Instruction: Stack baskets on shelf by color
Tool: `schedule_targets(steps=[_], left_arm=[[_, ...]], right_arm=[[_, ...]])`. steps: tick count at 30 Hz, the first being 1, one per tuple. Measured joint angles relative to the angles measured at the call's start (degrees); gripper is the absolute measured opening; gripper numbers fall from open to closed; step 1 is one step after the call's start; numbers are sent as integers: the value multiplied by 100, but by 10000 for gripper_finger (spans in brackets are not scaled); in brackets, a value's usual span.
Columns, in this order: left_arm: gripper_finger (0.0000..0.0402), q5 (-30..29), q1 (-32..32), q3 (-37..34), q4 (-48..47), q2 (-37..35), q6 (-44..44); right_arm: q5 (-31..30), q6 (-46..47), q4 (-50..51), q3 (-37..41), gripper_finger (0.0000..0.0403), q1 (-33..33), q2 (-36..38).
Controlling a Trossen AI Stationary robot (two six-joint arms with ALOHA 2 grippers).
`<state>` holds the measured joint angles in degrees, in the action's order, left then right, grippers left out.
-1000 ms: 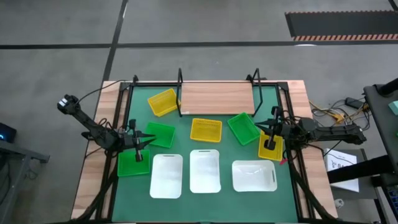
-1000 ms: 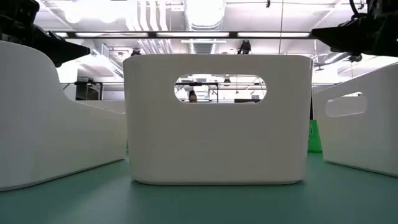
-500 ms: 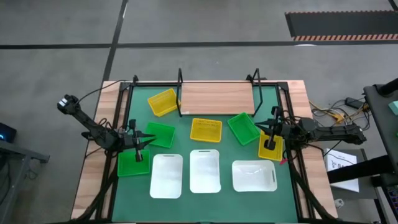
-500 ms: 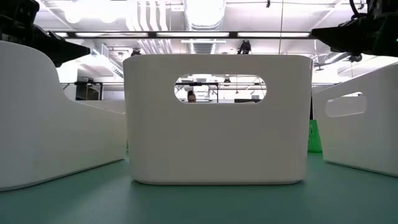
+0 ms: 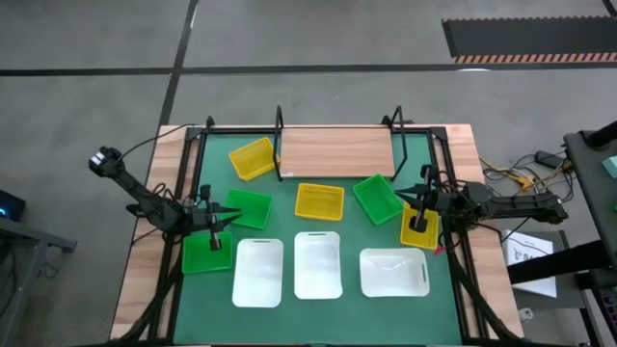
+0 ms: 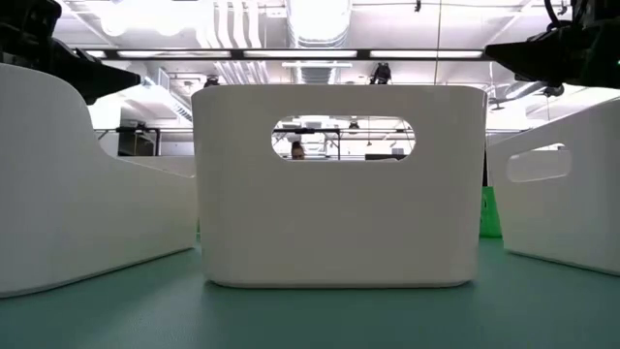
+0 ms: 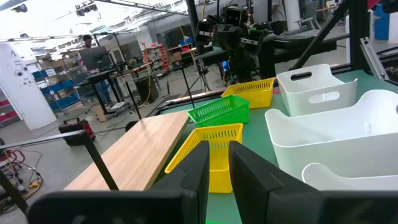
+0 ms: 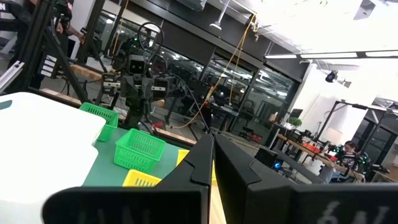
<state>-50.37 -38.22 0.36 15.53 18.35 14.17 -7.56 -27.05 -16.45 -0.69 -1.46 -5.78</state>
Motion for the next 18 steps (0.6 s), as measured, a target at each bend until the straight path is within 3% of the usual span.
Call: schedule_targets(steps=[14,18], left_arm=[[44,43,-2,0,78,-1,125],[44,55,0,-2,543,-2,129]], right_arm=[[0,0,-2,0,9,-2,0],[0,0,1,0,9,-2,0]])
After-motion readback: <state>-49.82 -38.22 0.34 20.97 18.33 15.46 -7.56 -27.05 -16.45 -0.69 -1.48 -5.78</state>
